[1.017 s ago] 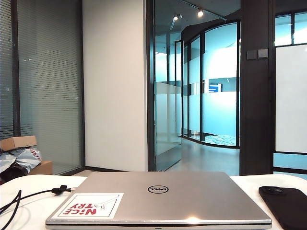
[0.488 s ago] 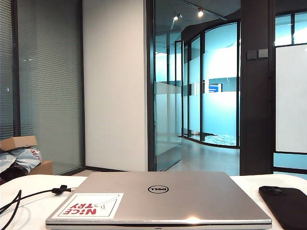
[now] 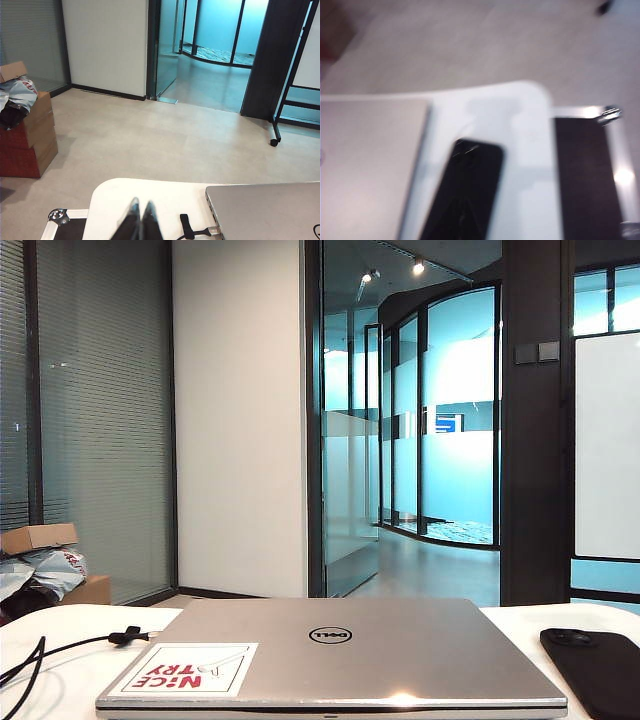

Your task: Pick up the charging cable and the phone, plug the charging cable into the charging port on the phone, and finally place them back on the table.

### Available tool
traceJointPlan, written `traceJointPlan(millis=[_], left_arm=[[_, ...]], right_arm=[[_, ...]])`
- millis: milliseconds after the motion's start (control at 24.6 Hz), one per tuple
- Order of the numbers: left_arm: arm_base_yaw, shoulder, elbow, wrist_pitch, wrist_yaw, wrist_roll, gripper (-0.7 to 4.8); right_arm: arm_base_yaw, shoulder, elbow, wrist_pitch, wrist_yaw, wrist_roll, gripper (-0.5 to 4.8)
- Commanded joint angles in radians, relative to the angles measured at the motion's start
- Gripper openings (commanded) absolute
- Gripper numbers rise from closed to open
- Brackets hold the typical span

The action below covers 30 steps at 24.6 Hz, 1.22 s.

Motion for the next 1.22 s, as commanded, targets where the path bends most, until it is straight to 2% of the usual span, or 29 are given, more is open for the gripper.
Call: traceJointPlan(millis=[41,81,163,325,529,935,1057,1220], left_arm=[[-0.001,0.001,0.000,0.013,-0.002,-0.003,-0.05],[-0.001,0.001,0.000,0.013,-0.002,-0.003,-0.05],[-0.001,0.001,0.000,0.013,-0.002,-0.003,-0.05],[-0.001,0.001,0.000,0.013,-0.002,-0.003,-0.05],[-0.001,0.001,0.000,0.013,-0.002,-0.003,-0.05],[-0.001,0.001,0.000,0.013,-0.002,-0.003,-0.05],[-0.001,0.001,0.000,0.013,-0.002,-0.003,-0.05],[-0.001,0.001,0.000,0.013,-0.002,-0.003,-0.05]], right_arm=[[0.001,-0.121,-0.120,0.230,0.070,0.000,-0.01],[0.000,-0.190,-0.182,0.306,0.095,0.000,-0.01],[0.001,-0.271,-0.252,0.351,0.135,0.000,-0.01],[0.001,-0.480,-0.383,0.356,0.159,-0.027,-0.01],[0.000,-0.658,-0.455,0.355,0.161,-0.026,-0.01],[-0.001,-0.688,-0.457,0.291,0.142,-0.020,-0.01],[-0.001,-0.688,-0.457,0.291,0.070,-0.005,-0.01],[-0.001,-0.688,-0.457,0.293,0.094,0.005,-0.01]])
